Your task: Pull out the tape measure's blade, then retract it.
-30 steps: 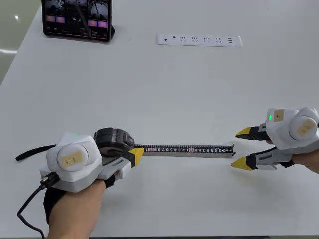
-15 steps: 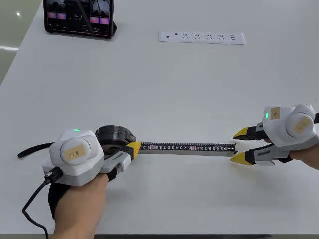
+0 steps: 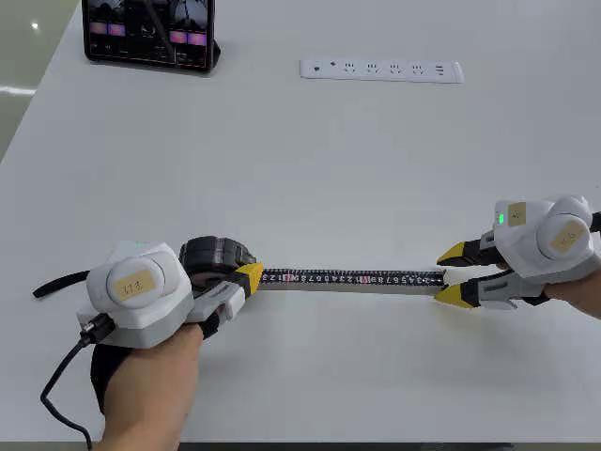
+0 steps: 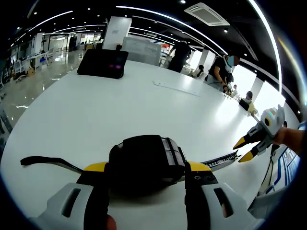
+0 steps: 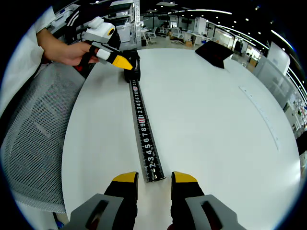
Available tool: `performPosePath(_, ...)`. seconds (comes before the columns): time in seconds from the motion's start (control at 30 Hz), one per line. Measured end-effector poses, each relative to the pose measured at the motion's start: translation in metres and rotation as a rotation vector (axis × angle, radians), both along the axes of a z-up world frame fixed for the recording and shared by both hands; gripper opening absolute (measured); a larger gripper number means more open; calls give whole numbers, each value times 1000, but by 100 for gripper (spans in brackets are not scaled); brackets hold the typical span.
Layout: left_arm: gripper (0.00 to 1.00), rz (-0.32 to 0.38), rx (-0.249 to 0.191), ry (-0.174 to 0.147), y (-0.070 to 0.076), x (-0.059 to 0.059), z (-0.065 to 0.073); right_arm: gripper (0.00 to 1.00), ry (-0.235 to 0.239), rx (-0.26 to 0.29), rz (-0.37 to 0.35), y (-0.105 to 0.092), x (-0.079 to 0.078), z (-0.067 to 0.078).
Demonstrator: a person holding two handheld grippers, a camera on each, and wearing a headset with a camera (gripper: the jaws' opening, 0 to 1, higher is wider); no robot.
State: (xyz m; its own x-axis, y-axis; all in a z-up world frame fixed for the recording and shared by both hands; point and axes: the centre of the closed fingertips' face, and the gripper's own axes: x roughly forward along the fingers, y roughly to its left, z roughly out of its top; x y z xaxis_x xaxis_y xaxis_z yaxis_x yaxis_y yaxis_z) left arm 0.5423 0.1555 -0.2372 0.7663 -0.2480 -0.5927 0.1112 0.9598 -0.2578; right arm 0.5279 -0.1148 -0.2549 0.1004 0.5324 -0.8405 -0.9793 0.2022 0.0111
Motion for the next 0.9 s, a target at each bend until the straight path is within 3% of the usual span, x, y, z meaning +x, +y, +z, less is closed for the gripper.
performPosePath(0.8,59,-4,-2,9,1,-1,-1,12,-16,-42,89,3,0,-4)
performPosePath(0.9,59,4,-10,31,1,0,-1,12,-20,-50,102,3,0,-5)
